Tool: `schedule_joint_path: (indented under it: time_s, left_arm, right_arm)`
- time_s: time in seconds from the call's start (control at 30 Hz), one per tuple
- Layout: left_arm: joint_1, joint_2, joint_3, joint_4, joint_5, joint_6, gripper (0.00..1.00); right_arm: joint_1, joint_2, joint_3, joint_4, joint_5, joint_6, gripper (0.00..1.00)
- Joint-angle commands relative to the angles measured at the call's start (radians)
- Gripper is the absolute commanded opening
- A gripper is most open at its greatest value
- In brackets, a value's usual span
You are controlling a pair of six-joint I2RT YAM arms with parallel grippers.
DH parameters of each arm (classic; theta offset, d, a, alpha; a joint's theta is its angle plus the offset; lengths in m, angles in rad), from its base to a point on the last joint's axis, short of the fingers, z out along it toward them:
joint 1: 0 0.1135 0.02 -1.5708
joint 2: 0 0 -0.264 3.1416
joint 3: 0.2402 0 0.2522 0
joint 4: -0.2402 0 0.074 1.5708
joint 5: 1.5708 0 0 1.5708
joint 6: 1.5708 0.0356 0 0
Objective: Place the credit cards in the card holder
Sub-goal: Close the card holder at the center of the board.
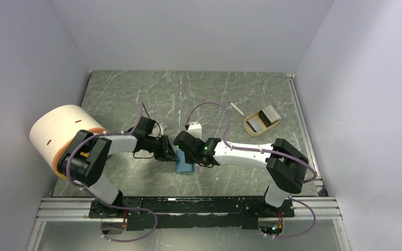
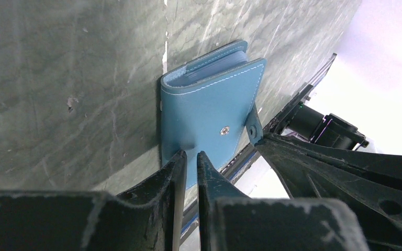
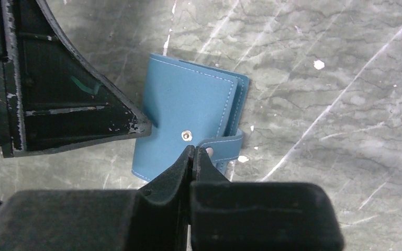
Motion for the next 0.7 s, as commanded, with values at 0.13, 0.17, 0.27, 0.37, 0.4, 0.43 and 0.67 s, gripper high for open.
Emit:
schedule_joint_path:
  time_s: [0.13,0.17,0.27,0.37,0.4,0.43,0.67]
  left_arm:
    - [0.0,-0.018,-0.01,-0.01,-0.015,0.017,0.2]
    - [0.0,-0.015,-0.014,-0.003,-0.012,0.016,0.2]
    - [0.001,-0.003,-0.019,0.012,-0.002,0.013,0.2]
    - [0.001,0.006,-0.022,0.024,0.004,0.01,0.2]
    - [0.001,0.009,-0.022,0.028,0.006,0.008,0.2]
    - [0.0,0.013,-0.022,0.032,0.01,0.008,0.2]
    - [0.0,0.026,-0.028,0.059,0.023,-0.006,0.2]
  right_arm:
    - [-0.015,0.008,-0.018,0.087,-0.034,-0.029,0.0]
    - [-0.017,0.009,-0.02,0.092,-0.041,-0.031,0.0]
    - [-0.019,0.013,-0.026,0.103,-0.052,-0.031,0.0]
    - [-0.022,0.02,-0.029,0.113,-0.063,-0.036,0.0]
    - [-0.024,0.024,-0.03,0.118,-0.072,-0.037,0.0]
    - [-0.025,0.027,-0.031,0.123,-0.079,-0.038,0.0]
    - [-0.033,0.038,-0.042,0.155,-0.109,-0.045,0.0]
